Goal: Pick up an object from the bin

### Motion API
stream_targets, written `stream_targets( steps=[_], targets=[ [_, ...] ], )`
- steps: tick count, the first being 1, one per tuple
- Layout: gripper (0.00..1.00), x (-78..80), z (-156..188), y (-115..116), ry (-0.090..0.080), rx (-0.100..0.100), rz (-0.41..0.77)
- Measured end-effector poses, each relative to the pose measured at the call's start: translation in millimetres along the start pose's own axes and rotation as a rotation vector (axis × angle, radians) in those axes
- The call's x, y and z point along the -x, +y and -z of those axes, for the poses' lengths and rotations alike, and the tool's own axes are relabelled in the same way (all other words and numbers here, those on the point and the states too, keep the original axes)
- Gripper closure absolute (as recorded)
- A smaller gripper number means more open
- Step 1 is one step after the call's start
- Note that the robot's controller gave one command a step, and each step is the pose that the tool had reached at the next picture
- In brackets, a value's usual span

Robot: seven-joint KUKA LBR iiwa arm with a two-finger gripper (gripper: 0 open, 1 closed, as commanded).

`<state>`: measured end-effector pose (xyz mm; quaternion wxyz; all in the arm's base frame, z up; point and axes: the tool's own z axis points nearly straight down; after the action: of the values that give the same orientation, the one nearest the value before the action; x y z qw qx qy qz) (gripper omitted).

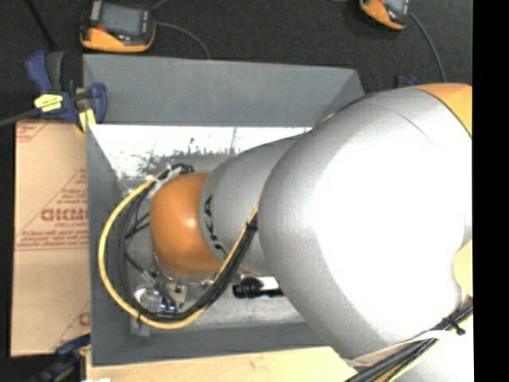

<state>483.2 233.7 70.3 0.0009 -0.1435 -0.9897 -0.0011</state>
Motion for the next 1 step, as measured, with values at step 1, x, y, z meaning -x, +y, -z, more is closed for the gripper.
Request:
stream_targets(
  steps=[1],
  targets=[
    [1.00, 0.7, 2.4, 0.1, 0.001, 0.000, -0.003]
  ],
)
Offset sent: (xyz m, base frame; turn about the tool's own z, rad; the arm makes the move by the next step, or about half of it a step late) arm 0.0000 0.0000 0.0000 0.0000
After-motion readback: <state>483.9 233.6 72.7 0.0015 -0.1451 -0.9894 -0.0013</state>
